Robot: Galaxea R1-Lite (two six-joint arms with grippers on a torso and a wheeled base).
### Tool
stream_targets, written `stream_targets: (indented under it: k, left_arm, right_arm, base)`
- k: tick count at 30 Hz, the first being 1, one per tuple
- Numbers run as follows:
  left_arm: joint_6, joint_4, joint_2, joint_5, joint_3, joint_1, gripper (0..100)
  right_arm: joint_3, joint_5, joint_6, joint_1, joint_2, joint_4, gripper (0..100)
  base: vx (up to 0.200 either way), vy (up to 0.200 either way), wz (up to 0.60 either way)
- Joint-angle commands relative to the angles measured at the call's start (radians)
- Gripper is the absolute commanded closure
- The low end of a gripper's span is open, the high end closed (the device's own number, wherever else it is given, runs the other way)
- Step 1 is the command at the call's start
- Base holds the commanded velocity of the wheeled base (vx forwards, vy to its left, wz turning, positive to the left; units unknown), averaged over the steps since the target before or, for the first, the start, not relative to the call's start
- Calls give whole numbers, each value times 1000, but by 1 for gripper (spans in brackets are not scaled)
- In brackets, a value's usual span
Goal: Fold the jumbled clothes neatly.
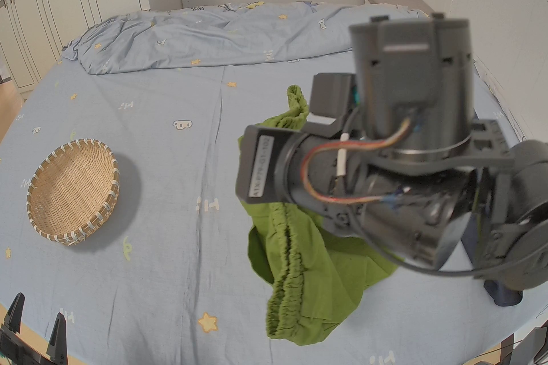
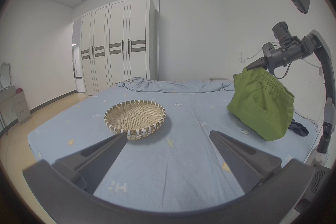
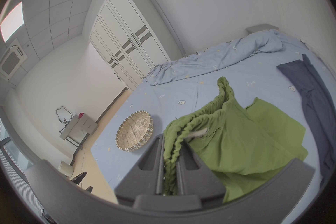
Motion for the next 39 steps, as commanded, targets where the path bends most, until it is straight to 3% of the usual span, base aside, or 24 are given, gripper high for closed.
stream_targets:
  k: [1,5,6,22,27,35,39]
  left_arm:
    - [0,-1,-16,0,18,0,0]
    - [0,-1,-16,0,18,0,0]
    - [0,-1,-16,0,18,0,0]
    - [0,-1,-16,0,18,0,0]
    - [0,-1,-16,-1,18,0,0]
    - [3,2,-16,-3,18,0,0]
    - [33,-2,-16,-15,18,-1,0]
  right_arm:
    - [9,19,-3,-7,126,-62,100]
    - [-4,65,-13,-19,189,-75,100]
    - [-9,71,-14,-21,205,-75,0]
    - [-55,138,-126,1,327,-42,0]
    - [-32,140,-111,-1,326,-22,0]
    - [114,175,-91,-189,130,-24,0]
    - [229,243,-39,-298,16,-27,0]
  base:
    - [0,0,0]
    - [0,0,0]
    - [0,0,0]
    - [0,0,0]
    - [0,0,0]
    - [0,0,0]
    - [0,0,0]
